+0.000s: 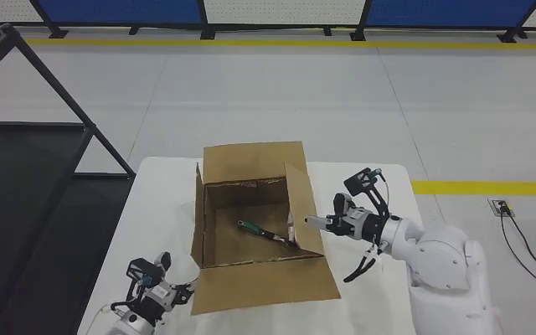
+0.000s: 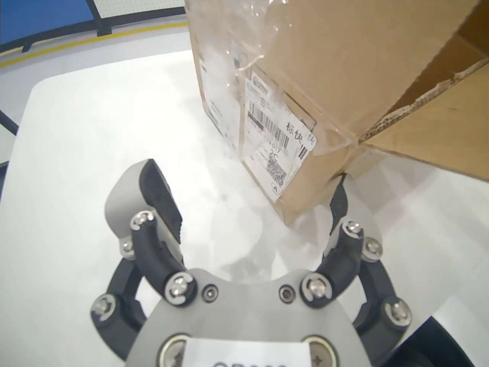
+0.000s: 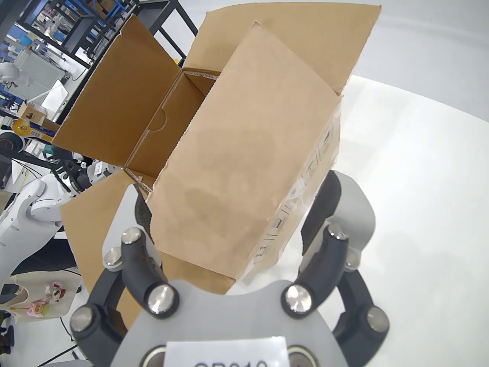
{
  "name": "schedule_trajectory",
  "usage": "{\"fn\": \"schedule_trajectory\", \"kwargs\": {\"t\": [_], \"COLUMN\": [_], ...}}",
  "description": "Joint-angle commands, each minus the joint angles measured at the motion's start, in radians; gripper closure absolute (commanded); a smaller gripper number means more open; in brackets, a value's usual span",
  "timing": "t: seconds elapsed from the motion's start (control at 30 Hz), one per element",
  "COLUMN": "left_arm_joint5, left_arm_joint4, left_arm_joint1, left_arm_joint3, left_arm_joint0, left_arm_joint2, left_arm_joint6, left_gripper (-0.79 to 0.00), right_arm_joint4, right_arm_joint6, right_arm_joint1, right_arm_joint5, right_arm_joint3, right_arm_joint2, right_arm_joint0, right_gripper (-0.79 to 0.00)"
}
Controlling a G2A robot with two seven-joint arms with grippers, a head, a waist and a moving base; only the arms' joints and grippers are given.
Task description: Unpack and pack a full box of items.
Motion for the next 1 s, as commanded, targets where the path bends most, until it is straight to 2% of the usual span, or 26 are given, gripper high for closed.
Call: {"fn": "schedule_trajectory", "kwargs": {"t": [0.0,0.17,0.43,0.6,0.83,0.97], "left_arm_joint5": [0.014,0.054,0.053,0.002,-0.171,-0.166], "left_arm_joint4": [-0.022,-0.079,-0.142,-0.162,-0.188,-0.181], "left_arm_joint1": [0.001,0.005,0.014,0.022,0.038,0.041], "left_arm_joint3": [-0.008,0.001,0.017,0.016,0.01,0.031], "left_arm_joint0": [-0.003,-0.024,-0.08,-0.057,-0.002,-0.03], "left_arm_joint2": [-0.007,-0.033,-0.052,-0.085,-0.11,-0.073], "left_arm_joint6": [-0.015,-0.054,-0.114,-0.107,-0.113,-0.118], "left_gripper": [-0.785,-0.785,-0.785,-0.785,-0.785,-0.785], "right_arm_joint4": [0.0,0.015,-0.003,-0.019,-0.014,0.005], "right_arm_joint6": [-0.002,-0.009,-0.045,-0.063,-0.109,-0.132], "right_arm_joint1": [0.003,0.011,0.018,0.025,0.036,0.041], "right_arm_joint5": [0.005,0.017,0.053,0.084,0.121,0.149], "right_arm_joint3": [0.009,0.012,0.003,-0.017,-0.03,-0.039], "right_arm_joint2": [-0.014,-0.058,-0.145,-0.172,-0.168,-0.158], "right_arm_joint0": [0.01,0.026,0.039,0.037,0.039,0.039], "right_gripper": [-0.785,-0.785,-0.785,-0.785,-0.785,-0.785]}}
